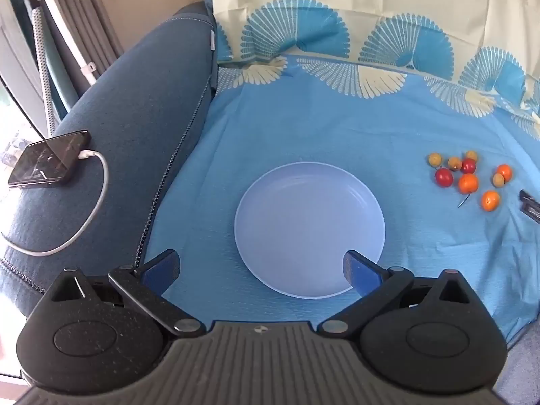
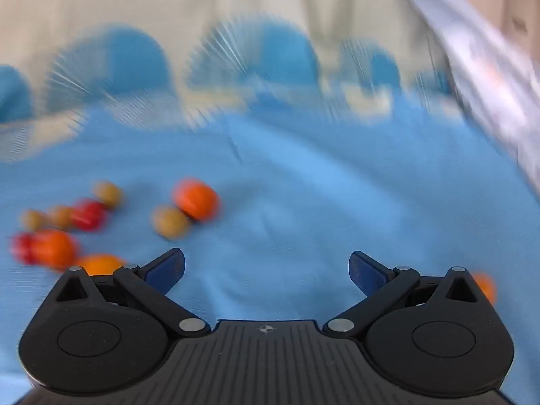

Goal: Organize fruits

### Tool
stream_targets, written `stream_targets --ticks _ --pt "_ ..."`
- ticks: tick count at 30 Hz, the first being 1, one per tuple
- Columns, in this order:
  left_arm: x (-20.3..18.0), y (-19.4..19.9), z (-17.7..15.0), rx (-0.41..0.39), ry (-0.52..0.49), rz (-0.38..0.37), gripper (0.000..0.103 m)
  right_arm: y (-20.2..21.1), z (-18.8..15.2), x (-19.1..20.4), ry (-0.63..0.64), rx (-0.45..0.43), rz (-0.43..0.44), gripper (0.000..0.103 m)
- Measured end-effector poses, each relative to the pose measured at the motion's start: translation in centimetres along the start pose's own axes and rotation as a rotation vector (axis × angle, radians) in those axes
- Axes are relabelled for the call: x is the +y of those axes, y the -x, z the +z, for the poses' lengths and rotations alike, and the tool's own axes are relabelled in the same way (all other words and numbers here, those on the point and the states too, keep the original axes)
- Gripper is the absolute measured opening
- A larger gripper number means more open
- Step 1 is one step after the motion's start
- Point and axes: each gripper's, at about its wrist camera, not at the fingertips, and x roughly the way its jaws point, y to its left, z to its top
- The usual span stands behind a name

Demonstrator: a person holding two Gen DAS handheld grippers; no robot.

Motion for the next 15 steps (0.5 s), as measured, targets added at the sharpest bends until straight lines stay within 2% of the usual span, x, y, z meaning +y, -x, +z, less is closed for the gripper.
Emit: stream_targets --ticks 3,6,8,12,13,15 --pt "0.2 0.8 -0.2 -0.001 -0.002 0.005 0.103 8.5 1.7 2.9 0.077 -0.134 0.114 0.103" --pt "1.1 2.2 -0.6 -0.025 -0.006 -0.011 0.103 16.6 3.0 6.8 0.141 -0.188 0.278 0.103" --pt "1.8 3.5 -1.1 -0.048 -0.006 -0.015 0.103 20.6 3.7 9.5 0.131 -0.137 0.359 0.103" --pt "3.1 5.3 -2.4 -0.061 0.012 -0.027 0.103 23.8 3.4 14.4 0.133 0.093 0.568 0.103" --pt "3.5 5.7 -2.7 -0.063 0.015 -0.027 0.103 24.8 2.6 15.2 0.136 0.112 0.580 0.103" --pt "4.3 6.3 -3.3 -0.072 0.020 -0.027 0.103 26.4 2.0 16.6 0.170 0.105 0.552 0.103"
